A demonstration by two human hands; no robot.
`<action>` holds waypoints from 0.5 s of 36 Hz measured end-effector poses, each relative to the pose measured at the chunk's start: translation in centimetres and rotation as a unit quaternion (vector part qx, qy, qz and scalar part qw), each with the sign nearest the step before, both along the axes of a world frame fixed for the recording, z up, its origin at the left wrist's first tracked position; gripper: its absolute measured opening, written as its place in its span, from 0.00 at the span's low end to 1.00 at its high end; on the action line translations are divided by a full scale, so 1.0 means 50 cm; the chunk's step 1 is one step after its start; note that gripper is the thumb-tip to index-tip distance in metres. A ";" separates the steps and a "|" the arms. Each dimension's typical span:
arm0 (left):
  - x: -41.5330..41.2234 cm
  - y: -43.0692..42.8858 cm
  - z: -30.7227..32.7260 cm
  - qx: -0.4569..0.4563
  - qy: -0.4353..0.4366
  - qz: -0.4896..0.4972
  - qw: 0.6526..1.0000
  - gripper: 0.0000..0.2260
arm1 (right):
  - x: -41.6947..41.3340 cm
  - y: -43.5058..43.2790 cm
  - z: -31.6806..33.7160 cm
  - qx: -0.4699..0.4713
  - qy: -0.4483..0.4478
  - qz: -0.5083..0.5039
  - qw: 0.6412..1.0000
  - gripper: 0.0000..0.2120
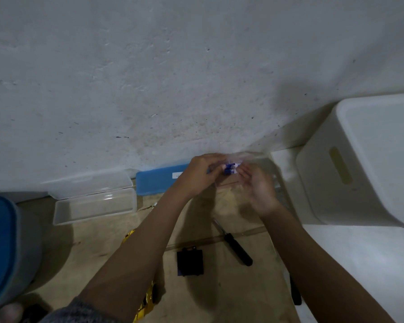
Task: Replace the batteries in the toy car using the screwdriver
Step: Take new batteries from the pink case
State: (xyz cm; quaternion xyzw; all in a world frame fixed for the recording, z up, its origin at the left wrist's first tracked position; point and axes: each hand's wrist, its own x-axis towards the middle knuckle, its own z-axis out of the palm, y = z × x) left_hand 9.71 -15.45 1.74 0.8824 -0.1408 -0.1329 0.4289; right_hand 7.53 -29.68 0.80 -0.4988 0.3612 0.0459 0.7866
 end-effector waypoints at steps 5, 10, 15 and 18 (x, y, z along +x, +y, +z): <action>-0.016 -0.003 -0.020 0.040 -0.047 -0.017 0.998 0.16 | -0.018 -0.028 -0.028 -0.290 -0.096 0.024 0.952 0.09; -0.047 -0.013 -0.042 0.090 -0.107 -0.075 0.987 0.15 | -0.037 -0.036 -0.057 -0.424 -0.117 0.142 0.887 0.10; -0.061 -0.026 -0.050 0.107 -0.154 -0.059 0.981 0.13 | -0.044 -0.037 -0.066 -0.480 -0.120 0.171 0.852 0.11; -0.064 -0.029 -0.054 0.112 -0.156 -0.049 0.980 0.13 | -0.042 -0.036 -0.069 -0.508 -0.108 0.174 0.837 0.12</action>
